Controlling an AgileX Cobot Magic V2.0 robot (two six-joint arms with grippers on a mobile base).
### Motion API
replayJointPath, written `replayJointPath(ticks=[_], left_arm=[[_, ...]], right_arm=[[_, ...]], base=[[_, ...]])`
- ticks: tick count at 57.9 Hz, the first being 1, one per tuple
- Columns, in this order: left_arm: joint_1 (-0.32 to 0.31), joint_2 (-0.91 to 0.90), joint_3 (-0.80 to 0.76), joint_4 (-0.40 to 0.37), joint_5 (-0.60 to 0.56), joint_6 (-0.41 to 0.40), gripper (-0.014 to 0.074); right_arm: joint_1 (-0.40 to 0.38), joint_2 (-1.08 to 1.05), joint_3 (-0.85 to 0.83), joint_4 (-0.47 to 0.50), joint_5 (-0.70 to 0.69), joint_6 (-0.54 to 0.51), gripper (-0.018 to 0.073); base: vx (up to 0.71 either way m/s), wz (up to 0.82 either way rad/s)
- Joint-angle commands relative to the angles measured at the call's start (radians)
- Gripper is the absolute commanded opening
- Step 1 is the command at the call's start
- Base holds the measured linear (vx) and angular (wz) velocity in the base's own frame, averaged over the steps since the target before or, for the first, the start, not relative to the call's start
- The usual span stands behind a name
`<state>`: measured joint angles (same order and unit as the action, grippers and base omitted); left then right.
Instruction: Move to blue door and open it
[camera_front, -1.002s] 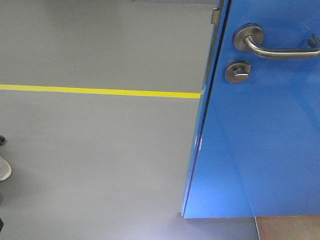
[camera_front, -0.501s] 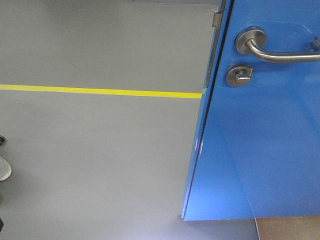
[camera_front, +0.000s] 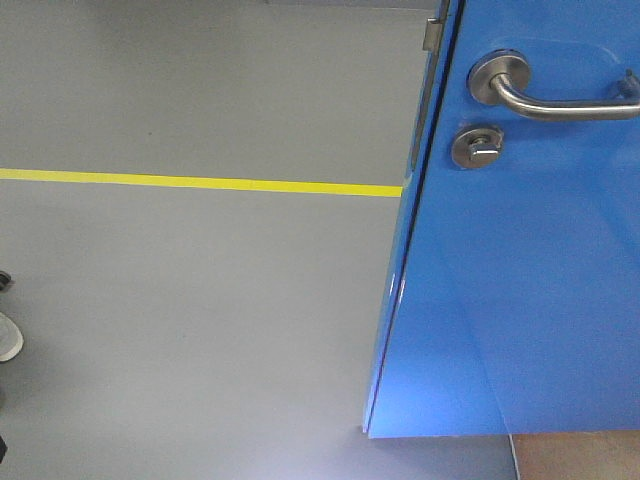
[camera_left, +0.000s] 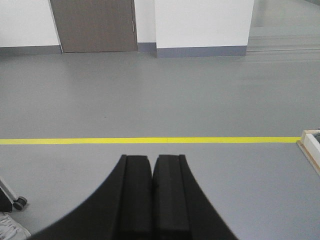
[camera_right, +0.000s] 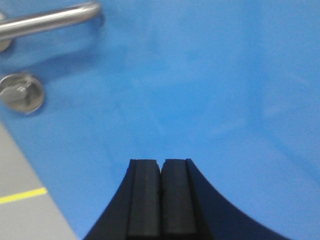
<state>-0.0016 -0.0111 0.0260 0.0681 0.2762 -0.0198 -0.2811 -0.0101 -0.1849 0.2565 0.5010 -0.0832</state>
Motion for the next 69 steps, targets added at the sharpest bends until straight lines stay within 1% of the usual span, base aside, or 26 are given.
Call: replayJointPath(ticks=[1, 15, 19, 26, 32, 34, 40, 69], left_arm=[[-0.006, -0.013, -0.026, -0.002, -0.085, -0.007, 0.0073], [-0.006, -0.013, -0.026, -0.002, -0.085, -0.007, 0.0073], [-0.006, -0.013, -0.026, -0.002, -0.085, -0.007, 0.0073], [-0.006, -0.013, -0.026, -0.002, -0.085, -0.007, 0.0073], [-0.006, -0.013, -0.026, -0.002, -0.085, -0.007, 0.0073], [-0.006, -0.013, -0.026, -0.002, -0.085, -0.007, 0.0073], [-0.006, -0.013, -0.026, -0.002, -0.085, -0.007, 0.0073], [-0.006, -0.013, -0.026, -0.002, -0.085, -0.007, 0.0073]], right_arm=[[0.070, -0.016, -0.027, -0.032, -0.081, -0.015, 0.0012], [0.271, -0.015, -0.017, -0.118, -0.088, -0.019, 0.0012], [0.331, -0.015, 0.017, -0.143, -0.143, -0.005, 0.0012], [0.407, -0.015, 0.129, -0.217, -0.331, 0.027, 0.0012], [0.429, -0.015, 0.222, -0.266, -0.476, 0.027, 0.0012], [0.429, -0.015, 0.216, -0.275, -0.438, 0.027, 0.0012], [0.429, -0.015, 0.217, -0.303, -0.439, 0.027, 0.0012], [0.429, -0.015, 0.217, -0.298, -0.439, 0.027, 0.0012]], base=[[0.00, 0.00], [0.00, 0.00], [0.00, 0.00], [0.00, 0.00], [0.00, 0.00], [0.00, 0.00], [0.00, 0.00], [0.00, 0.00]])
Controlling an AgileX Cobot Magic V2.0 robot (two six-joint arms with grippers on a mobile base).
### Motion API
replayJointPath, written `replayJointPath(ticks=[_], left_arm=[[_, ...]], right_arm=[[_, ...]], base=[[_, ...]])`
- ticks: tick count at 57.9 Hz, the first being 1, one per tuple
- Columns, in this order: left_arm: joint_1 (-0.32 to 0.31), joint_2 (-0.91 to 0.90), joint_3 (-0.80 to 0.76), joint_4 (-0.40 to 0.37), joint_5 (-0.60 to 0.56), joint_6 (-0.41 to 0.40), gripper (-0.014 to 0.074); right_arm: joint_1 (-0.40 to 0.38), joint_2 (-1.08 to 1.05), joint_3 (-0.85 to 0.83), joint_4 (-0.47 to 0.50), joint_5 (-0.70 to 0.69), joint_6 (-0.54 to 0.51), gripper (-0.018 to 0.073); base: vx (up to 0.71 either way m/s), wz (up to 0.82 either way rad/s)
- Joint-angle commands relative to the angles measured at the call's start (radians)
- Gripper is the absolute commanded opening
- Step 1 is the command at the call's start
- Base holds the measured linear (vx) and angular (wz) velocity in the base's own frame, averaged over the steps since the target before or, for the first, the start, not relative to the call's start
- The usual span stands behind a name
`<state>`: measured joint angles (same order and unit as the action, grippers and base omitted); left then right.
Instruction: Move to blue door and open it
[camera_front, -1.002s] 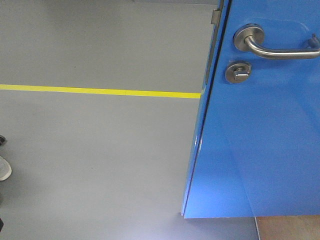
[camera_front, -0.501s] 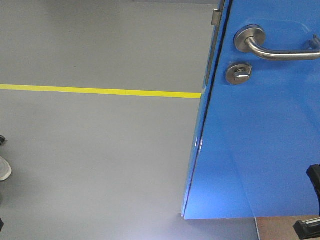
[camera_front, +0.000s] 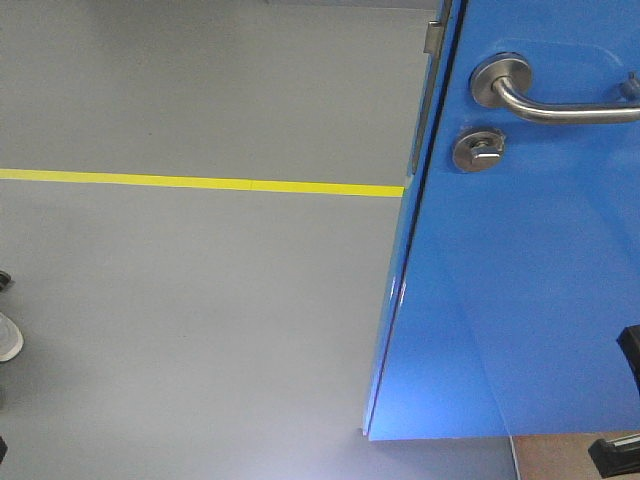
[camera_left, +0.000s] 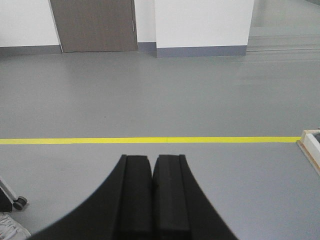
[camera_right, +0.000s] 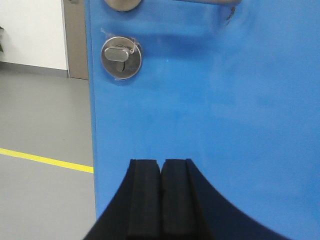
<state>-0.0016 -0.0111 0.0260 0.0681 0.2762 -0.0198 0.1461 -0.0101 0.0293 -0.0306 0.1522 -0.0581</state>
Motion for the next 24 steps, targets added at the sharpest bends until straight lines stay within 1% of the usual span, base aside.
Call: replayJointPath(ticks=[1, 24], left_arm=[[-0.006, -0.013, -0.026, -0.002, -0.085, -0.007, 0.0073], [-0.006, -0.013, -0.026, -0.002, -0.085, -0.007, 0.0073]], right_arm=[[0.001, -0.015, 0.003, -0.011, -0.090, 0.001, 0.0012], [0.001, -0.015, 0.003, -0.011, -0.091, 0.001, 0.0012]], base=[[0.00, 0.00], [0.00, 0.00]])
